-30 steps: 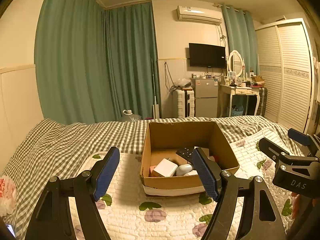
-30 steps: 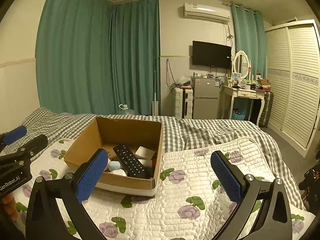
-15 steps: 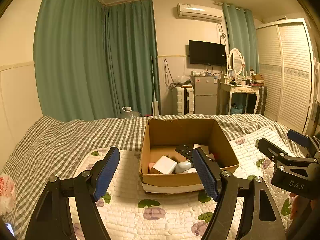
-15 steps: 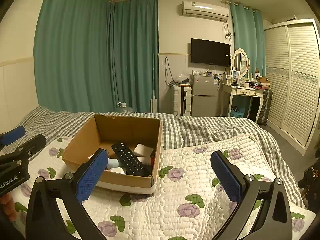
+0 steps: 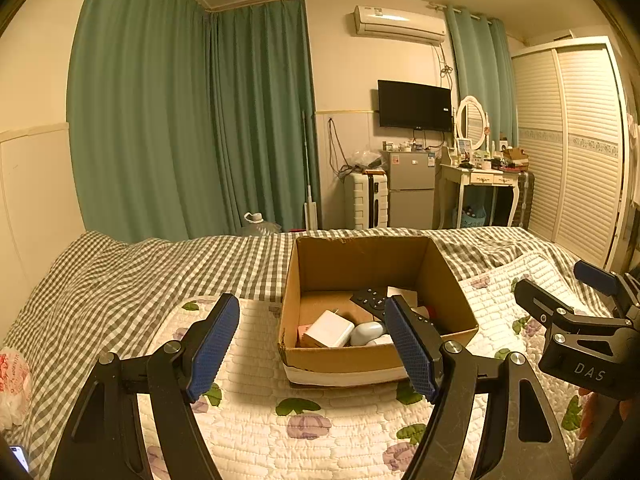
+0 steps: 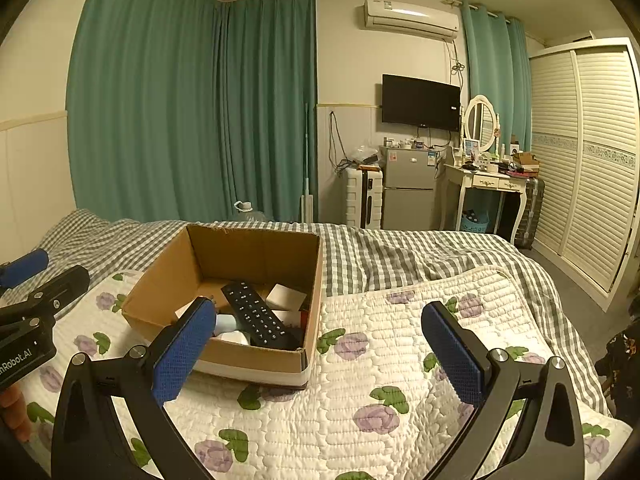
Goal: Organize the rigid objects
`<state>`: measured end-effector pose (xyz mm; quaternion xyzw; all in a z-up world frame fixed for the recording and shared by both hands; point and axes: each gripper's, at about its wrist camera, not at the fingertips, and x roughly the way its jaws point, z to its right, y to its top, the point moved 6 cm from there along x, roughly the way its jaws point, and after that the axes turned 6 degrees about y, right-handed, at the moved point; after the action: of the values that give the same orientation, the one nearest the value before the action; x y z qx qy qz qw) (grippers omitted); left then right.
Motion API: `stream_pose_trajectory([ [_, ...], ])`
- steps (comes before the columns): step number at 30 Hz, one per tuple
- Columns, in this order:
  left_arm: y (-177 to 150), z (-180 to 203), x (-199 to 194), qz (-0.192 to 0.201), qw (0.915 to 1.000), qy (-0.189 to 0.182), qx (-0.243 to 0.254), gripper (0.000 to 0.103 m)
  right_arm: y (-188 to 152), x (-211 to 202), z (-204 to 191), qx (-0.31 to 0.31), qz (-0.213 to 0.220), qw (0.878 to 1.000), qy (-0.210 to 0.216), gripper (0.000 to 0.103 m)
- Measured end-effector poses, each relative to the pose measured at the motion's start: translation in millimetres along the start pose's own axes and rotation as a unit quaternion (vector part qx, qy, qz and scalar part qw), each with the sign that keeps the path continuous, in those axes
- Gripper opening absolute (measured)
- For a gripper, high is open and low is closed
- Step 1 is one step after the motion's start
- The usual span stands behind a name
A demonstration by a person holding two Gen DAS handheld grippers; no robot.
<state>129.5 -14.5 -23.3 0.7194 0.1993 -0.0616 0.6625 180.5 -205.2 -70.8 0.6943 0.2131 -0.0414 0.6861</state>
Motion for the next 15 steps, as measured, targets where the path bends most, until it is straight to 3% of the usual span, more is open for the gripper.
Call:
stream_pose_trajectory([
  [15, -1.7, 0.1, -0.2, -0.002, 1.0, -0.001, 0.001, 0.078, -3.5, 1.8, -0.2, 0.0, -0.005, 1.0, 0.001, 0.103],
])
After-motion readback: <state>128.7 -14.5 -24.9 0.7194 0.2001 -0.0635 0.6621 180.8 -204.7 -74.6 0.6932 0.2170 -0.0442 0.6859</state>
